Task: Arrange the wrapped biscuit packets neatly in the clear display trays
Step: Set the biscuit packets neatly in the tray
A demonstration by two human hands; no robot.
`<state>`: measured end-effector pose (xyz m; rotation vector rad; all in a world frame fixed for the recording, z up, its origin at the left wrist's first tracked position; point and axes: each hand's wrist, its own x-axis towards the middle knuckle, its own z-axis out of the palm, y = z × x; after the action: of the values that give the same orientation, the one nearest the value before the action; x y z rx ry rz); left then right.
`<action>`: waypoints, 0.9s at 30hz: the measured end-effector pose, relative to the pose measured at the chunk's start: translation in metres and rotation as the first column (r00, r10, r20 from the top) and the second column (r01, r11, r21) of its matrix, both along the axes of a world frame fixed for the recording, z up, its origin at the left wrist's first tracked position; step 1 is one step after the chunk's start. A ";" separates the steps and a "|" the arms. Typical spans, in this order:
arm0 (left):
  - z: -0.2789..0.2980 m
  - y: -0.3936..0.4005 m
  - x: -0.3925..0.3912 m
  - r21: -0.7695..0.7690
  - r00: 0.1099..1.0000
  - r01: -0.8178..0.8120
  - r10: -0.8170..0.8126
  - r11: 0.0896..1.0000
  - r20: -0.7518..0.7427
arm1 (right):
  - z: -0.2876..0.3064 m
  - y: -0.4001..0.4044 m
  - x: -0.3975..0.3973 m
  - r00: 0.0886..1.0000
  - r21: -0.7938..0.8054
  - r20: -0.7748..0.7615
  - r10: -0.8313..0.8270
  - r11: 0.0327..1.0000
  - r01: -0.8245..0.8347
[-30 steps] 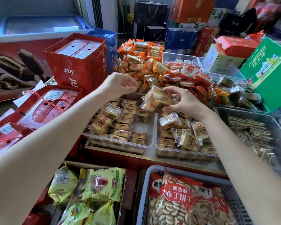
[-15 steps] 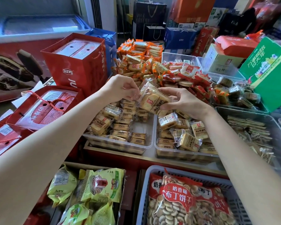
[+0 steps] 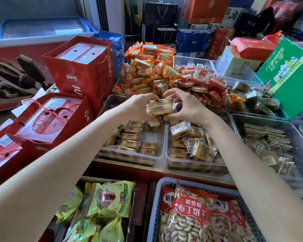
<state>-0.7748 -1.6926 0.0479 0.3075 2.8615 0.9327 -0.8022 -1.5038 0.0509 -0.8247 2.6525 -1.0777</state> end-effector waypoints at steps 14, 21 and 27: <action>0.006 -0.017 0.003 0.128 0.995 -0.042 0.030 0.991 0.099 | -0.005 -0.001 -0.008 0.958 -0.286 -0.235 -0.164 0.954 0.094; 0.005 -0.020 0.007 0.126 0.989 -0.034 0.015 0.991 0.150 | -0.004 -0.002 -0.007 0.985 -0.295 -0.026 -0.170 0.943 0.155; -0.001 -0.034 0.008 0.243 0.975 -0.063 0.007 0.968 0.223 | -0.005 0.005 -0.008 0.991 -0.328 0.113 -0.073 0.939 0.107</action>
<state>-0.7673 -1.7268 0.0473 0.1626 2.5583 1.2512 -0.8102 -1.4988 0.0454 -0.6852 2.4821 -1.5799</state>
